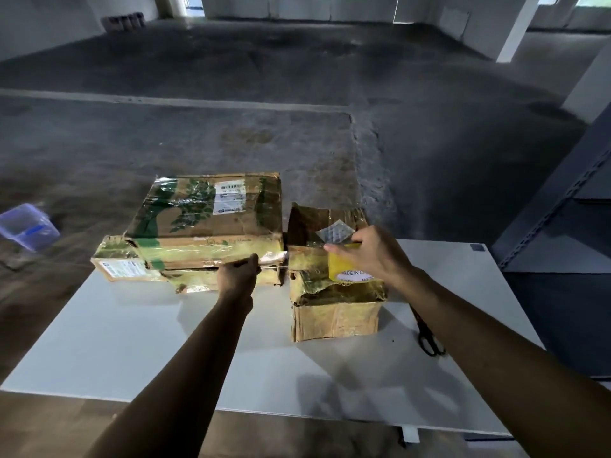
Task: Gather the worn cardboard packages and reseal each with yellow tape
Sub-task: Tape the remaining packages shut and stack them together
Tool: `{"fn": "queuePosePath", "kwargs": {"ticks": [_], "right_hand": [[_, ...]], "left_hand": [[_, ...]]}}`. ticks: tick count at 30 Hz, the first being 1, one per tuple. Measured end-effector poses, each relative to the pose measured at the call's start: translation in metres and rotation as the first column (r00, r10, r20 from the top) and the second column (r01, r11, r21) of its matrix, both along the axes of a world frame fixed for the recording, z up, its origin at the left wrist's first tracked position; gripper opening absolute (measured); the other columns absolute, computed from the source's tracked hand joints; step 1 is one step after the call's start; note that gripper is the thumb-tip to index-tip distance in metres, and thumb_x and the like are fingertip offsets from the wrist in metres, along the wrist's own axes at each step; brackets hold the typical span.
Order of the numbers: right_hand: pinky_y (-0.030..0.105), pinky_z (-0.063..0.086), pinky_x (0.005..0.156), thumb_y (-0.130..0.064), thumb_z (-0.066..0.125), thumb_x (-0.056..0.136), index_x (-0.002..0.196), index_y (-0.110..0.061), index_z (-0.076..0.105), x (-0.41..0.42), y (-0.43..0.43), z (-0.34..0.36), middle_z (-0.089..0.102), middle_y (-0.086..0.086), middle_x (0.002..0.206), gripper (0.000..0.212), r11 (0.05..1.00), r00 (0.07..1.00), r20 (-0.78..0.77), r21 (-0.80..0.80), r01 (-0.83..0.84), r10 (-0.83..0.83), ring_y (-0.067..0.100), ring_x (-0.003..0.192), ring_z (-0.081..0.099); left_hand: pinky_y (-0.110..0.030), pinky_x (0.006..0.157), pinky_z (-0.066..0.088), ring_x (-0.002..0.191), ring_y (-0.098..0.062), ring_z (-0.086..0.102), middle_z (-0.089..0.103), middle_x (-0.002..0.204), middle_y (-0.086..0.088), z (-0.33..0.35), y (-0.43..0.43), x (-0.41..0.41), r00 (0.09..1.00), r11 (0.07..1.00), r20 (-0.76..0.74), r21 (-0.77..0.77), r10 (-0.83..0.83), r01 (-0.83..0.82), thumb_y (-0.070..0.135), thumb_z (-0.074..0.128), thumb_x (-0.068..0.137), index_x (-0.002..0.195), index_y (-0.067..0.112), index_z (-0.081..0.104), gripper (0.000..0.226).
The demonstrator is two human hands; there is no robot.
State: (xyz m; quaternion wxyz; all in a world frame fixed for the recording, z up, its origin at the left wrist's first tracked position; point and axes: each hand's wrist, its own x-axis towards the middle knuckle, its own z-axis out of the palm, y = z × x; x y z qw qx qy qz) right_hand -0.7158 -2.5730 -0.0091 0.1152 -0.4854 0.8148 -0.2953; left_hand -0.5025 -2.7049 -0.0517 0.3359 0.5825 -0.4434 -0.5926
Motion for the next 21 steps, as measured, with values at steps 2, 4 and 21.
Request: {"fn": "queuePosePath", "kwargs": {"ticks": [2, 4, 21], "right_hand": [[0.026, 0.029, 0.047, -0.064, 0.070, 0.078, 0.057, -0.003, 0.054, -0.004, -0.004, 0.000, 0.040, 0.004, 0.050, 0.066, 0.999, 0.999, 0.017, -0.035, -0.027, 0.028, 0.016, 0.044, 0.035], [0.027, 0.025, 0.047, -0.061, 0.070, 0.080, 0.055, -0.010, 0.051, -0.004, -0.009, 0.002, 0.034, 0.004, 0.051, 0.060, 0.999, 0.999, -0.004, -0.038, -0.035, 0.035, 0.016, 0.045, 0.032], [0.032, 0.023, 0.051, -0.058, 0.068, 0.084, 0.056, -0.015, 0.041, 0.000, -0.007, -0.029, 0.030, 0.003, 0.055, 0.057, 0.994, 0.999, 0.018, 0.100, -0.050, 0.049, 0.014, 0.051, 0.030]], "left_hand": [[-0.029, 0.076, 0.043, 0.079, -0.018, 0.063, 0.066, 0.080, -0.004, -0.013, 0.002, 0.004, 1.000, 0.999, -0.018, 0.047, 0.003, -0.002, 0.018, 0.067, 0.094, 0.108, -0.005, 0.068, 0.027], [-0.029, 0.078, 0.043, 0.086, -0.021, 0.063, 0.065, 0.080, -0.004, -0.027, 0.005, 0.005, 1.000, 0.997, -0.015, 0.082, 0.003, -0.002, 0.018, 0.066, 0.094, 0.110, -0.004, 0.068, 0.027], [-0.031, 0.082, 0.045, 0.098, -0.027, 0.064, 0.068, 0.101, -0.015, -0.112, 0.022, -0.021, 0.997, 0.971, 0.066, 0.238, -0.045, 0.029, 0.021, 0.065, 0.095, 0.119, -0.004, 0.066, 0.034]]}}
